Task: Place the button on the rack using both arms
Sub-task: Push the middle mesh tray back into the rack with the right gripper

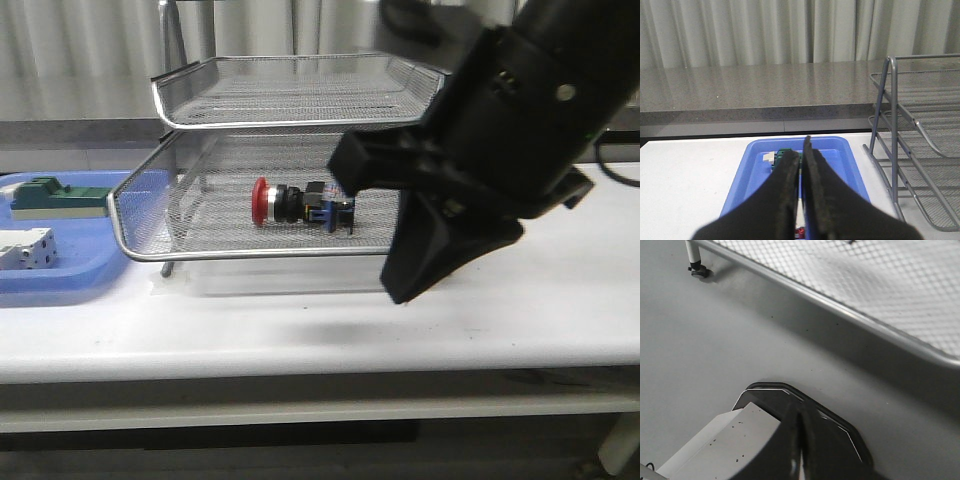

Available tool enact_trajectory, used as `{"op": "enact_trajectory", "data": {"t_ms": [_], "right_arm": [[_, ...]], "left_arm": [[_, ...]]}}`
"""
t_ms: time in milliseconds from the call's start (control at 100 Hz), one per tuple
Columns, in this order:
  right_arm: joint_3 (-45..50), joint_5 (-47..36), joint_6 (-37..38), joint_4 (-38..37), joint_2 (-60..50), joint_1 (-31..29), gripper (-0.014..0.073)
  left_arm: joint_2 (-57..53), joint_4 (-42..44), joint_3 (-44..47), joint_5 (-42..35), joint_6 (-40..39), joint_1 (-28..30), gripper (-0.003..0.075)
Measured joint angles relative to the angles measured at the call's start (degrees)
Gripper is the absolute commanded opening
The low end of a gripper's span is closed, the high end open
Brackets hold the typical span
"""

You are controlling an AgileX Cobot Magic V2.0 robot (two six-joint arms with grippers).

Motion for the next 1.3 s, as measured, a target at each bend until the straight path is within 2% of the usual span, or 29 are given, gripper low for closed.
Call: {"op": "enact_trajectory", "data": {"t_ms": [390,850,1300], "right_arm": [[-7.3,-1.6,-0.1,-2.1,10.5,2.8,-0.0066],[-8.3,-8.2,-0.1,-10.0,11.5,2.8,-0.0065],[-14.2,-8.4,-0.1,-10.8,15.5,-3.4,-0.0065]], "left_arm": [[0.0,0.0,0.0,0.0,0.0,0.0,0.0004],[0.0,0.0,0.0,0.0,0.0,0.0,0.0004],[0.0,0.0,0.0,0.0,0.0,0.0,0.0004]]}}
